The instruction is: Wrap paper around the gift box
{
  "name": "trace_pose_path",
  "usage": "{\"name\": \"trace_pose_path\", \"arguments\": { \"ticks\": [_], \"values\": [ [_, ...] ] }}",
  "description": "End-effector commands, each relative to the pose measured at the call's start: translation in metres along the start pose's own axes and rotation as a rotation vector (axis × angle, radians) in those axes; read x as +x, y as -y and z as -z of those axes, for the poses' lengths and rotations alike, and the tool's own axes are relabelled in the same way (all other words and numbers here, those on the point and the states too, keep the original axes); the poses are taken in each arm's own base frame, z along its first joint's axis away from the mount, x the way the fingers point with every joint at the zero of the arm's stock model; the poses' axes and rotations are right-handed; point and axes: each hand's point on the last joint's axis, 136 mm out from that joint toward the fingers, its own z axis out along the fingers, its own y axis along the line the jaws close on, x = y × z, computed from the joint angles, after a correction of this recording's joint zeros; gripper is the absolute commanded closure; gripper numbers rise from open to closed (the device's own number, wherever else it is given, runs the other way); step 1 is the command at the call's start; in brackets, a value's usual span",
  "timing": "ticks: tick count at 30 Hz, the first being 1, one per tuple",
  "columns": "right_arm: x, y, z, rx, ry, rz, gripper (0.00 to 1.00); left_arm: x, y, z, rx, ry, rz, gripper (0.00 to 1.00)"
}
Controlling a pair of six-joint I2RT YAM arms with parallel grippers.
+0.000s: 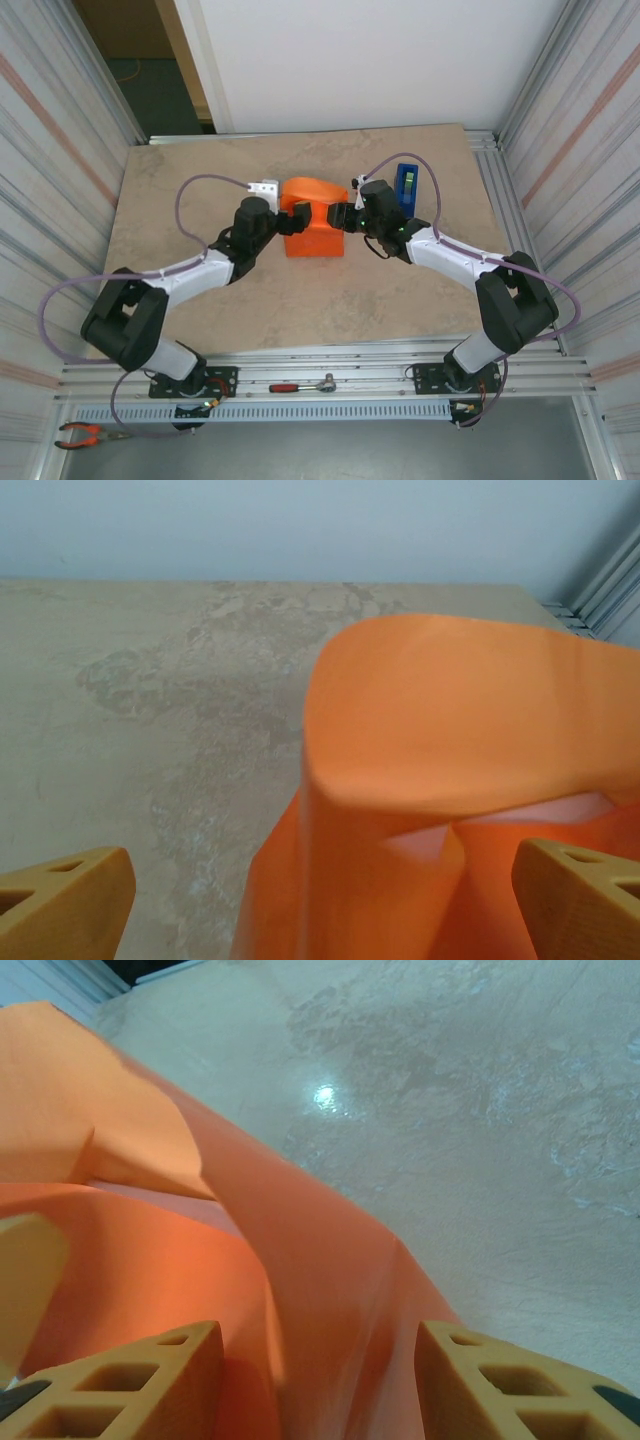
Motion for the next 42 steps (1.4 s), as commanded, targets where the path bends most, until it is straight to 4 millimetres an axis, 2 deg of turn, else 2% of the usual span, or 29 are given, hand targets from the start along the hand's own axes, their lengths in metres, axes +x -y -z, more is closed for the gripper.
{"name": "trace_pose_path", "arguments": {
  "ticks": [1, 4, 9, 12, 15, 17, 20, 25, 27, 30, 36, 42],
  "values": [
    [0.037, 0.022, -0.006, 0.067, -0.132, -0.022, 0.48, -0.018, 0.003, -0.009, -0.012, 0.058, -0.033, 0.07],
    [0.022, 0.01, 0.005, 0.023, -0.117, -0.017, 0.46, -0.01, -0.003, -0.014, -0.043, 0.042, -0.029, 0.14],
    [-0.026, -0.014, 0.047, -0.058, -0.01, -0.018, 0.36, 0.002, -0.007, -0.015, -0.058, 0.015, -0.016, 0.27],
    [-0.044, -0.007, 0.068, -0.053, 0.05, -0.047, 0.35, 0.006, -0.008, -0.015, -0.073, -0.001, -0.013, 0.33],
    [-0.049, 0.014, 0.074, -0.029, 0.079, -0.117, 0.36, 0.009, -0.006, -0.017, -0.091, -0.021, -0.024, 0.39],
    [-0.048, 0.03, 0.073, -0.007, 0.09, -0.173, 0.39, 0.01, -0.003, -0.018, -0.099, -0.028, -0.038, 0.42],
    [-0.046, 0.048, 0.067, -0.001, 0.088, -0.246, 0.5, 0.013, 0.002, -0.02, -0.103, -0.039, -0.047, 0.46],
    [-0.044, 0.059, 0.045, -0.017, 0.056, -0.301, 0.87, 0.017, 0.005, -0.023, -0.115, -0.058, -0.059, 0.48],
    [-0.044, 0.057, 0.036, -0.034, 0.041, -0.309, 0.95, 0.019, 0.005, -0.024, -0.115, -0.064, -0.062, 0.49],
    [-0.048, 0.054, 0.022, -0.055, 0.031, -0.319, 1.0, 0.02, 0.005, -0.025, -0.126, -0.072, -0.067, 0.51],
    [-0.049, 0.035, 0.001, -0.097, 0.003, -0.301, 1.0, 0.024, 0.003, -0.025, -0.142, -0.083, -0.072, 0.52],
    [-0.048, 0.007, -0.001, -0.146, -0.008, -0.258, 1.0, 0.026, 0.001, -0.025, -0.153, -0.09, -0.07, 0.54]
  ]
}}
